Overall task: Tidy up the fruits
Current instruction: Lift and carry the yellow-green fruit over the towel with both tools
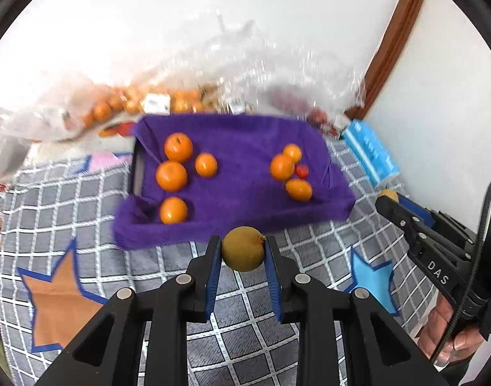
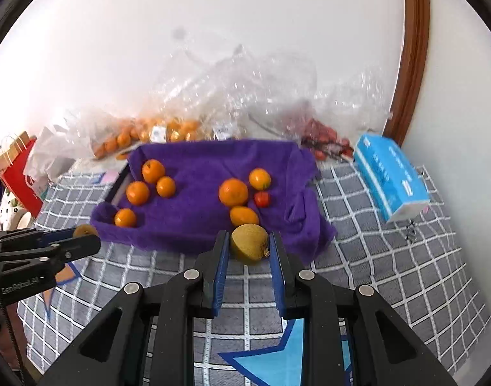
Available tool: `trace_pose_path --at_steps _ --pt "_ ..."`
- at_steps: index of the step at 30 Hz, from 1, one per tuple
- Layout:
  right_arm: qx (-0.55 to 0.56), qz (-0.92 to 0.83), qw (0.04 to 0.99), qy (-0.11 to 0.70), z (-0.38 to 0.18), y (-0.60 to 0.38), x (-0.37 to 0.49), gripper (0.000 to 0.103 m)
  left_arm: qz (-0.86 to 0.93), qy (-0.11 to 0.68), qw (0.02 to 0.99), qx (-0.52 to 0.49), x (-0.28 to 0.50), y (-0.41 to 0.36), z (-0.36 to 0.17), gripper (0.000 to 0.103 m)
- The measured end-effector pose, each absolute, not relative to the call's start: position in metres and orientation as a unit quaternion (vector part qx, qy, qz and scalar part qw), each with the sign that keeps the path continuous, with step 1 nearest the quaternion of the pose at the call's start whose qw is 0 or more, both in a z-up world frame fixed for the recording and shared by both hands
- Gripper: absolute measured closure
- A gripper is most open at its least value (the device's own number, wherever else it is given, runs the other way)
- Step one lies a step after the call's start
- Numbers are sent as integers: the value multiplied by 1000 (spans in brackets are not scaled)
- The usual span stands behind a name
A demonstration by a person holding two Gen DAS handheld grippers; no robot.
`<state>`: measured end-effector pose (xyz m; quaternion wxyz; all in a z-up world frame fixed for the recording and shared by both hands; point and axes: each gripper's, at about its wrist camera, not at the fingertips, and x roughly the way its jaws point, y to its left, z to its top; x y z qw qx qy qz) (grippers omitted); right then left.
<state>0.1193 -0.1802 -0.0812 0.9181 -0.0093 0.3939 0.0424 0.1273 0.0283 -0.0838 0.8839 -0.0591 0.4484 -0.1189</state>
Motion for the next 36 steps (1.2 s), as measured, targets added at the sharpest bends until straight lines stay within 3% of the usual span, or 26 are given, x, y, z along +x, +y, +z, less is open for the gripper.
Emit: trace_pose_path --at_steps 13,36 --pt "-8 31 935 352 -28 -165 114 78 -108 386 912 -82 114 51 -25 78" --pt "-10 16 950 313 10 -163 130 78 -103 348 927 -89 132 61 7 78"
